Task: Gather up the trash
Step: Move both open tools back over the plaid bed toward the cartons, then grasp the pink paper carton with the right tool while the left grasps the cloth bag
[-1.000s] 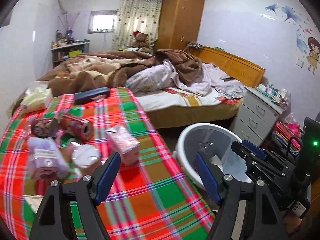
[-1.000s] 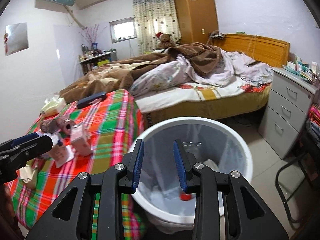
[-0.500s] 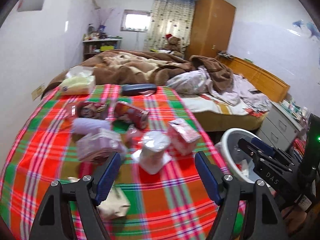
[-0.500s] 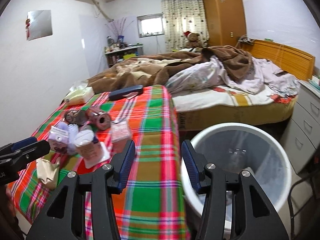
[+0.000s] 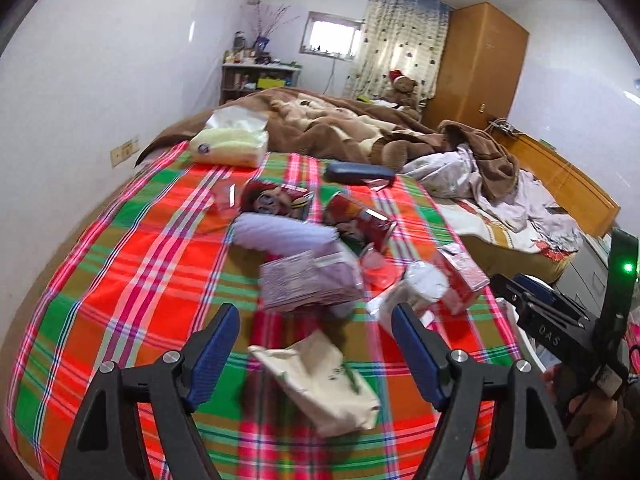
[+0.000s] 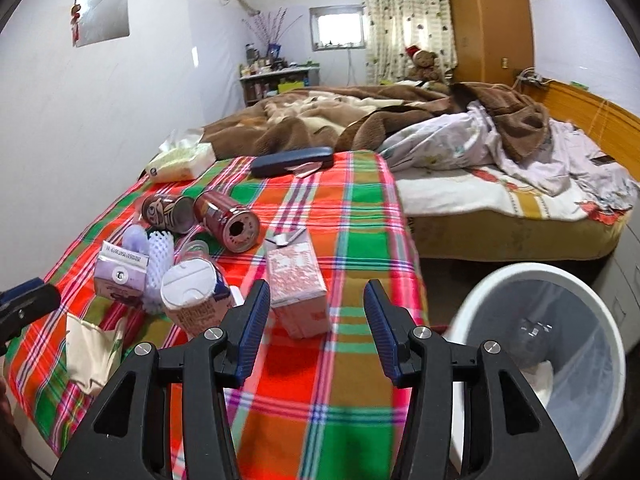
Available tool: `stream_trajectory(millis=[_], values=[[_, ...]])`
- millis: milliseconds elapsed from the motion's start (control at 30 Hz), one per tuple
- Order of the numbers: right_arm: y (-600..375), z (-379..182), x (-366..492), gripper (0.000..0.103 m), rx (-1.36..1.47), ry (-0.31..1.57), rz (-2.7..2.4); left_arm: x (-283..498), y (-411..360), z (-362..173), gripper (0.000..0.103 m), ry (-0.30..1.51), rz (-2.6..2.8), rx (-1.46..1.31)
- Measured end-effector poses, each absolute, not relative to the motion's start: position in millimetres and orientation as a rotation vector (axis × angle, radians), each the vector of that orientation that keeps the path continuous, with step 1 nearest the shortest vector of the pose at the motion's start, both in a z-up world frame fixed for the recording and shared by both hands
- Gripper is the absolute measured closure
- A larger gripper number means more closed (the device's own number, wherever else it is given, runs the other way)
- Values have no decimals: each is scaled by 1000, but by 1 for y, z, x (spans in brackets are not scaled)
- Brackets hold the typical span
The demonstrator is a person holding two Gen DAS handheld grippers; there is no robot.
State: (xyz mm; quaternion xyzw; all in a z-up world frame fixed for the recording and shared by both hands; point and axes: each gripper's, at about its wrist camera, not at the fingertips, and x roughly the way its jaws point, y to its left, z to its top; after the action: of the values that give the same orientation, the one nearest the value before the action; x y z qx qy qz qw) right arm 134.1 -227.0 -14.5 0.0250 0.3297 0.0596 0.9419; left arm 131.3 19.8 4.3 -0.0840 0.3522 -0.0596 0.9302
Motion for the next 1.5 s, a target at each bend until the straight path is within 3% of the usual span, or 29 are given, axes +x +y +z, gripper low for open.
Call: stream_trajectory(millis=[100, 967, 1067, 1233, 1500], values=[[-222, -17, 144, 41, 38, 686, 138, 133, 26, -4, 22, 748, -124, -201], [-210, -40, 182, 41, -12, 807, 180, 137, 5, -62, 22, 927, -151, -221], [-212, -40, 182, 41, -1, 808, 178, 137, 7, -62, 26, 918, -143, -237], [-211, -40, 183, 64, -3, 808, 166, 142, 7, -62, 44, 916, -155, -230], [-213, -39, 180, 64, 11, 801, 165, 140, 8, -56, 48, 885, -156, -225]])
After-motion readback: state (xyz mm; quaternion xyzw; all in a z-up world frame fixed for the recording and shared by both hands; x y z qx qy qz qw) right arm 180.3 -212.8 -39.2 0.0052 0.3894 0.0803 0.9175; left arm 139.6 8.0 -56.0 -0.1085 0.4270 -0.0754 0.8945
